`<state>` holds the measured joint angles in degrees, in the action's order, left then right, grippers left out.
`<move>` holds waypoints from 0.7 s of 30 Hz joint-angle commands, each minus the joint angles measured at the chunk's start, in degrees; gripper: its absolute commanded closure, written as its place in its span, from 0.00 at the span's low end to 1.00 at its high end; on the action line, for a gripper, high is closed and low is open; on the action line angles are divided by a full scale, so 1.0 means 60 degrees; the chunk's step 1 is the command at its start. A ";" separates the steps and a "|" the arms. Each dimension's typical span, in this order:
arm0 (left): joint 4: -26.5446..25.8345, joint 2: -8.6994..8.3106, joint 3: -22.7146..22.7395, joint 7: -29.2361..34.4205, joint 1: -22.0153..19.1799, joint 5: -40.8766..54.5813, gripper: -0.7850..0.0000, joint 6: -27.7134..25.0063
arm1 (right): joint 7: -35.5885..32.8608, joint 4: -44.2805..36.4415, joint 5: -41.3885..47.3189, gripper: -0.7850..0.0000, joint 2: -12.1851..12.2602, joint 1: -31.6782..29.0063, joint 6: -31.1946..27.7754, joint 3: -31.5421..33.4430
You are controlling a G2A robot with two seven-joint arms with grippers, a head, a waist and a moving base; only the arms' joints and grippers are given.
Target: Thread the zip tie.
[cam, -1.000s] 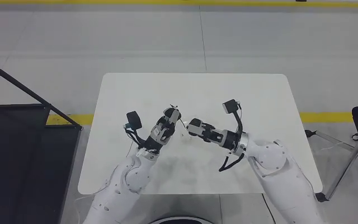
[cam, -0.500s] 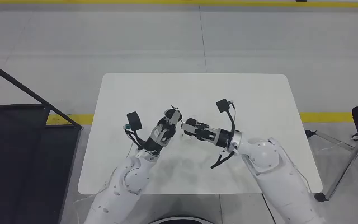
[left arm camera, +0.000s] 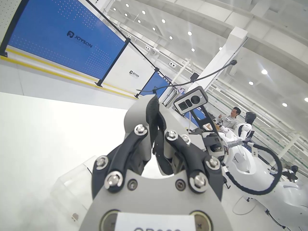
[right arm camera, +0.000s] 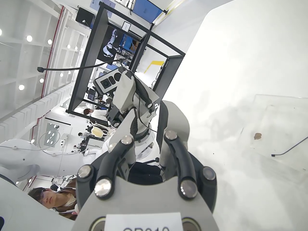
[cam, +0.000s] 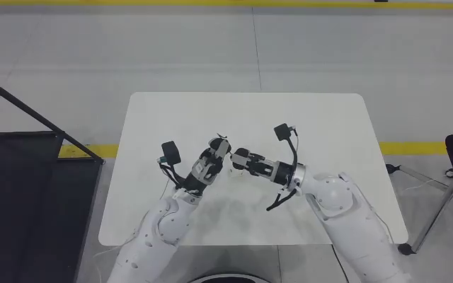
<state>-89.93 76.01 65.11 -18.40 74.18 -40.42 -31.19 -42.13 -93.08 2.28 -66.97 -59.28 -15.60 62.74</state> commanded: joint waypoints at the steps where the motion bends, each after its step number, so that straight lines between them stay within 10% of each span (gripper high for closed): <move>1: -0.0001 0.0006 0.0019 -0.0002 0.0011 0.0012 1.00 -0.0010 | 0.0014 0.0020 0.0002 0.69 -0.0003 0.0017 0.0056 0.0006; 21: 0.0060 0.0073 0.0148 0.0043 0.0017 0.0032 1.00 -0.0074 | 0.0425 0.0176 0.0100 0.70 -0.0060 0.0159 0.0679 0.0077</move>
<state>-89.54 76.43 65.97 -18.18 74.25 -40.21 -31.61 -39.49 -92.03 2.74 -67.31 -58.37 -11.53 63.21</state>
